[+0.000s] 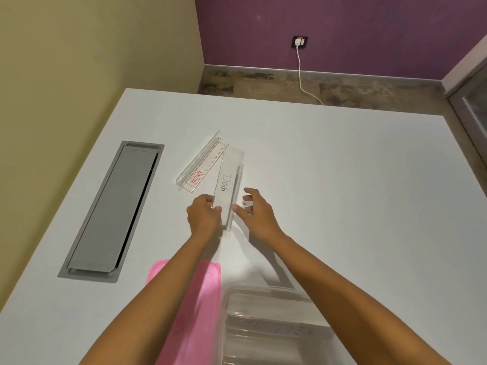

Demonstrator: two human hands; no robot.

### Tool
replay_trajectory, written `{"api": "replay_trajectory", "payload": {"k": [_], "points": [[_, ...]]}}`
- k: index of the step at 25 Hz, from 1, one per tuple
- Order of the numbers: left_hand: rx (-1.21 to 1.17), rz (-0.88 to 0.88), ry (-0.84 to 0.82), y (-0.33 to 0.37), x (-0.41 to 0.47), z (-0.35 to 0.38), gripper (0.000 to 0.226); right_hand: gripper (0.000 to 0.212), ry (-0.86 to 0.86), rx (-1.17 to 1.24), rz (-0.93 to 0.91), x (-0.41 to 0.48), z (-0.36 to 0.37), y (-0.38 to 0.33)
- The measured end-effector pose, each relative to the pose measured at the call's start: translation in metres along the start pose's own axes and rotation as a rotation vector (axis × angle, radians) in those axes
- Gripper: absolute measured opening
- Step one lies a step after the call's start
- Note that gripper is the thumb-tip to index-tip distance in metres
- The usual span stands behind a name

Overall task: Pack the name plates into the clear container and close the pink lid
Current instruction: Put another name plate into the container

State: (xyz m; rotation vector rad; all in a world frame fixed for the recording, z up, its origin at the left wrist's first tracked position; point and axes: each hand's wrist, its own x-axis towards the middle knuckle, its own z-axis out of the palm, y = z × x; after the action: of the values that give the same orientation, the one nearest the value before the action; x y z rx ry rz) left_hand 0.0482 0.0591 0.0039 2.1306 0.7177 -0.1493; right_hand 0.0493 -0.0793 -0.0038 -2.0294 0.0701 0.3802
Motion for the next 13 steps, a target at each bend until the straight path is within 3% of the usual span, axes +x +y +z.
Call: {"api": "replay_trajectory", "payload": {"k": [4,6,8,11,13], "points": [[-0.391,-0.163,-0.260,0.008,-0.020,0.000,0.015,0.068,-0.074,0.345,0.196,-0.011,-0.007,-0.007],[-0.595,-0.239,-0.404,0.012,-0.033,-0.003,0.023,0.063,-0.164,0.507,0.231,-0.015,-0.015,-0.004],[-0.647,-0.200,-0.479,0.015,-0.046,-0.010,0.026,0.052,-0.237,0.520,0.196,-0.020,-0.024,0.000],[-0.523,-0.055,-0.432,0.010,-0.057,-0.016,0.041,0.037,-0.245,0.439,0.131,-0.036,-0.038,-0.002],[-0.337,0.118,-0.197,0.008,-0.062,-0.021,0.069,0.037,-0.229,0.406,0.116,-0.047,-0.048,-0.002]]}}
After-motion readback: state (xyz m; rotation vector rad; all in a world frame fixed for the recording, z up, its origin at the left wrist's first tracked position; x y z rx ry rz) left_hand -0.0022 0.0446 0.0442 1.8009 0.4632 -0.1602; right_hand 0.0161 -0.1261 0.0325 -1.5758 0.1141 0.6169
